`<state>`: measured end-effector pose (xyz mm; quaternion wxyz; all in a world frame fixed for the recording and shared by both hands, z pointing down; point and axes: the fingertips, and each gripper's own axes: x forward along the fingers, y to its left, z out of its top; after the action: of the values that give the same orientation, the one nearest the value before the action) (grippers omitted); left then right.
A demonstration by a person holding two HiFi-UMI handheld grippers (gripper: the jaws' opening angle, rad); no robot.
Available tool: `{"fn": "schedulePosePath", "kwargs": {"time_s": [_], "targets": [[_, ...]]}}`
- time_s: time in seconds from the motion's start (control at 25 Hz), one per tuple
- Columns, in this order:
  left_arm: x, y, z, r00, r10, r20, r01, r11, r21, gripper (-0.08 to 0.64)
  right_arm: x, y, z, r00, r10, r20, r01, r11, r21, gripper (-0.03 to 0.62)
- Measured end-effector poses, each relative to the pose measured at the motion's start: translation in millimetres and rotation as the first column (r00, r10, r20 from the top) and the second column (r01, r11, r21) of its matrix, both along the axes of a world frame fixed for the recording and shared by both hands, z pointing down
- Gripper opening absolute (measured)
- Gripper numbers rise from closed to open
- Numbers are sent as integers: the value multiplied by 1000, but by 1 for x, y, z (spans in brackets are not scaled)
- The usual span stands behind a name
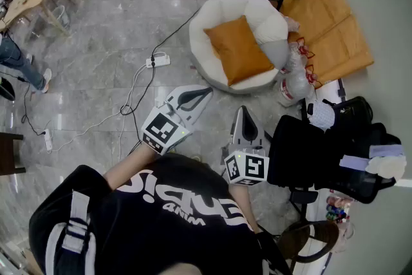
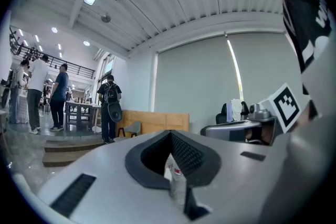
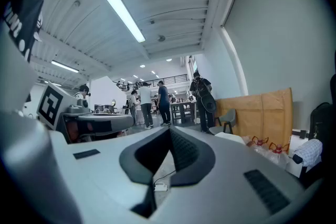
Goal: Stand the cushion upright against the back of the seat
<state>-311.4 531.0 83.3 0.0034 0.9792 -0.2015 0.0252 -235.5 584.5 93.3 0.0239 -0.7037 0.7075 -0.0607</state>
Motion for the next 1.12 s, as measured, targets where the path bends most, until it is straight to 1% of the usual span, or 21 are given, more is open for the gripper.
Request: {"fn": "schedulePosePath", "kwargs": {"time_s": [0.32, 0.44, 0.52, 0.64, 0.84, 1.12], "targets": [[-4, -1, -1, 1000, -4, 1, 4, 1000, -2, 6, -5, 0, 0, 1000, -6, -1, 6, 1000, -6, 20], [-5, 0, -4, 1000, -3, 12, 3, 1000, -18, 6, -7, 0, 1, 1000, -6, -4, 6, 1000, -10, 20], [-7, -1, -2, 1000, -1, 11, 1, 1000, -19, 6, -12, -2, 3, 1000, -27, 8, 27, 999, -18, 20], [-11, 0, 3, 1000, 4, 16, -4, 1000, -24, 6, -22, -3, 9, 996, -74, 48, 76, 997, -30, 20], [-28, 0, 11, 1000, 11, 28, -10, 999, -34, 6, -38, 0, 14, 995, -76, 66, 79, 996, -39, 20], [-52, -9, 15, 999, 43, -7, -43, 999, -25, 6, -65, -7, 21, 996, -77, 33, 79, 996, -46, 20]]}}
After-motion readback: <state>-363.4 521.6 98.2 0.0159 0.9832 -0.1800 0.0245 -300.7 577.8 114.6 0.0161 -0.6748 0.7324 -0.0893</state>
